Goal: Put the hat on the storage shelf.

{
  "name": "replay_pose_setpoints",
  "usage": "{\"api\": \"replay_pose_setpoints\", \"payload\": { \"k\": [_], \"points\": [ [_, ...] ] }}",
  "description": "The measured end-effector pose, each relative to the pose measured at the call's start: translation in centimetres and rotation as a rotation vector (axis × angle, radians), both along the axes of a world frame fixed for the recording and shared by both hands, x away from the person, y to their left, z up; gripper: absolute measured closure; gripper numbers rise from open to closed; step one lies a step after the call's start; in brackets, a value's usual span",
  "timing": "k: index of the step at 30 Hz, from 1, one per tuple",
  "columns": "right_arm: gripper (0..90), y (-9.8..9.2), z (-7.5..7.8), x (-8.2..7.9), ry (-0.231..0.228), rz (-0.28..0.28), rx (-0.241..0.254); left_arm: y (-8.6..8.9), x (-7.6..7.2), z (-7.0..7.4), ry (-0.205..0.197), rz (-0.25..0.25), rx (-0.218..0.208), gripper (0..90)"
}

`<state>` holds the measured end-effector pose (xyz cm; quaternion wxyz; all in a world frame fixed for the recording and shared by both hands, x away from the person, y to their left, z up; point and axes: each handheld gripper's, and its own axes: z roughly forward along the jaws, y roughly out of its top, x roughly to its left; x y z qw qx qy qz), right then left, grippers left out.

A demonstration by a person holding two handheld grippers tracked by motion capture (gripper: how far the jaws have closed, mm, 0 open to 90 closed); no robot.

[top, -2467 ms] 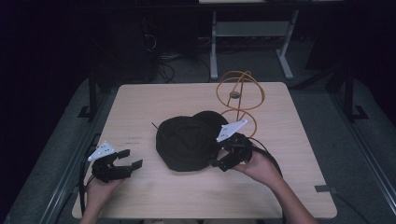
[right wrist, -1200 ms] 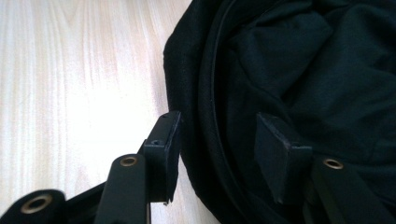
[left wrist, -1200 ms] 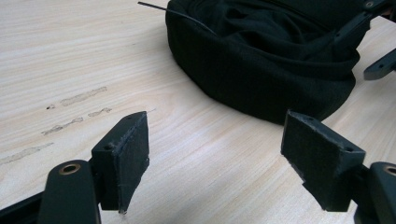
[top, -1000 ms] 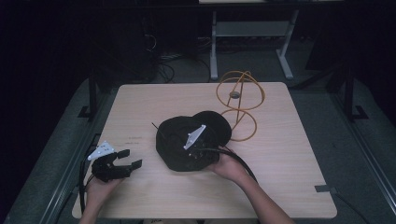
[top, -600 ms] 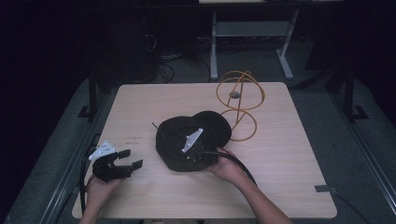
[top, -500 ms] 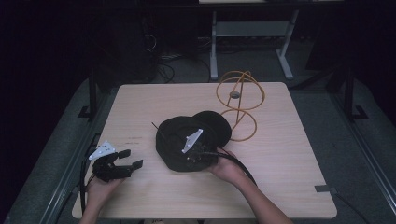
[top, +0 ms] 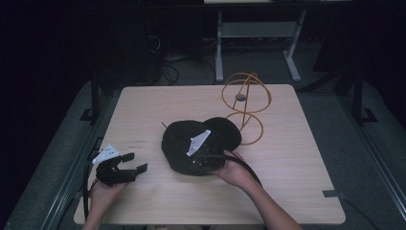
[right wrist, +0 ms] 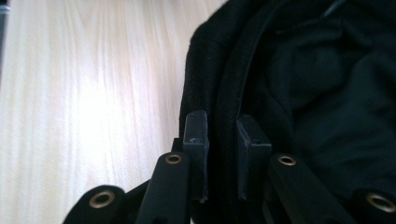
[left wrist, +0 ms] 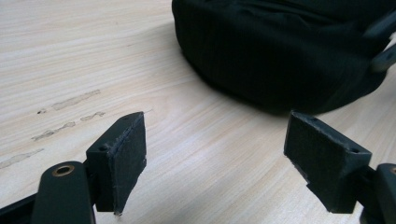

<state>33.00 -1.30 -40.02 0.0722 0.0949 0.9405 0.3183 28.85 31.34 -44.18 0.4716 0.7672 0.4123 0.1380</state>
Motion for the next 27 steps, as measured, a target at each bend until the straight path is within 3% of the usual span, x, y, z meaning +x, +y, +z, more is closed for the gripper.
{"api": "replay_pose_setpoints", "payload": {
  "k": [6,10,18,22,24,27],
  "points": [
    [76.1,-0.8,2.0,-0.1,-0.006,-0.009,0.052,-0.2,0.0,0.0,0.000,-0.016,-0.004,20.1],
    [75.8,-2.2,4.1,-0.3,0.017,-0.014,0.128,-0.7,0.0,0.1,-0.008,-0.044,-0.022,19.9],
    [75.8,-3.5,5.7,-0.7,0.022,-0.016,0.188,-2.3,-0.4,0.7,-0.038,-0.094,-0.055,19.9],
    [75.9,-4.1,6.4,-0.8,0.026,-0.021,0.224,-4.2,-0.7,1.3,-0.077,-0.130,-0.028,19.8],
    [75.9,-4.3,6.5,-0.7,0.019,-0.018,0.230,-4.6,-0.7,1.4,-0.077,-0.138,-0.032,19.8],
    [75.9,-4.7,7.0,-0.8,0.024,-0.019,0.246,-5.8,-0.5,1.6,-0.096,-0.166,-0.003,19.8]
  ]
}}
